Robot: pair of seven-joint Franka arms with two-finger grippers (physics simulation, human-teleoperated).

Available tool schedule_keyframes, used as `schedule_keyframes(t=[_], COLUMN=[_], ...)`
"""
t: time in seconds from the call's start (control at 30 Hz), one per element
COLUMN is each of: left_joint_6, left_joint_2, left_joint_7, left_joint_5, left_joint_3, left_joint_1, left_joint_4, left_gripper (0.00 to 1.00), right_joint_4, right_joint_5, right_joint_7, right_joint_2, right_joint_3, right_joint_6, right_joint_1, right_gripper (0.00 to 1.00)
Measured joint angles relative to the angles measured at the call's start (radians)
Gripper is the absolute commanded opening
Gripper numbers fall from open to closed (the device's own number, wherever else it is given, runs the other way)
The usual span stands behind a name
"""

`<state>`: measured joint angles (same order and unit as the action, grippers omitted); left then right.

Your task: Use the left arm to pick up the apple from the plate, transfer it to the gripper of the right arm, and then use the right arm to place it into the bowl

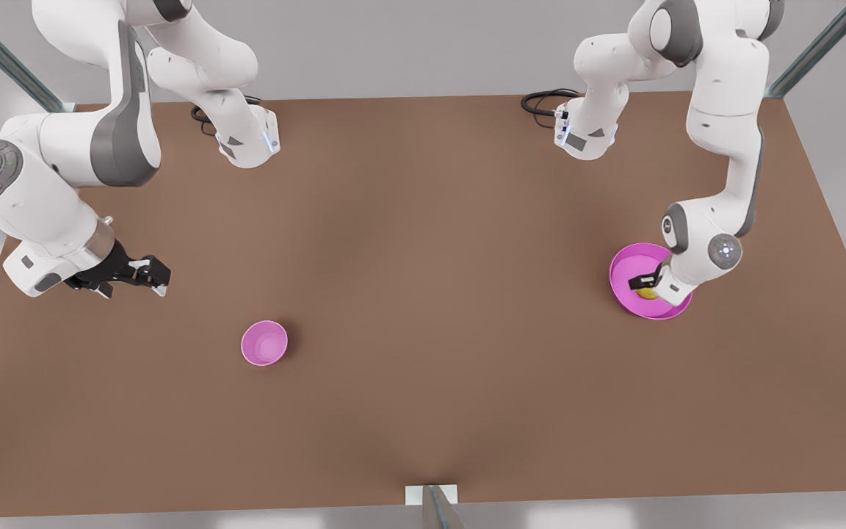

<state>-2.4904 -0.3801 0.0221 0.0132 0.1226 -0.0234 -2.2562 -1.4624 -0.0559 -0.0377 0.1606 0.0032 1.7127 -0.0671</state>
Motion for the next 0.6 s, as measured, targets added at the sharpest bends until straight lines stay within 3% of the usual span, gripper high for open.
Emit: schedule_keyframes(t=[0.13, 0.2, 0.33, 0.5, 0.6], left_joint_6=[-0.021, -0.030, -0.041, -0.041, 0.047], left_joint_2=[-0.028, -0.033, -0.036, -0.017, 0.032], left_joint_7=[0.002, 0.003, 0.005, 0.002, -0.005], left_joint_5=[0.000, 0.000, 0.000, -0.005, -0.004], left_joint_3=[0.000, 0.000, 0.000, 0.000, -0.004], left_joint_1=[-0.001, -0.002, -0.003, -0.004, 0.006], left_joint_4=[0.000, 0.000, 0.000, 0.007, 0.121], left_gripper=[0.97, 0.84, 0.84, 0.73, 0.73], right_joint_4=[0.000, 0.000, 0.000, 0.000, 0.000], right_joint_5=[0.000, 0.000, 0.000, 0.000, 0.000], right_joint_7=[0.000, 0.000, -0.001, -0.001, -0.002], right_joint_2=[0.000, 0.000, 0.000, 0.000, 0.001], right_joint_3=[0.000, 0.000, 0.000, 0.000, 0.000], right_joint_6=[0.000, 0.000, 0.000, 0.000, 0.000], right_joint_1=[0.000, 0.000, 0.001, 0.002, -0.004], right_gripper=[1.00, 1.00, 1.00, 1.00, 1.00])
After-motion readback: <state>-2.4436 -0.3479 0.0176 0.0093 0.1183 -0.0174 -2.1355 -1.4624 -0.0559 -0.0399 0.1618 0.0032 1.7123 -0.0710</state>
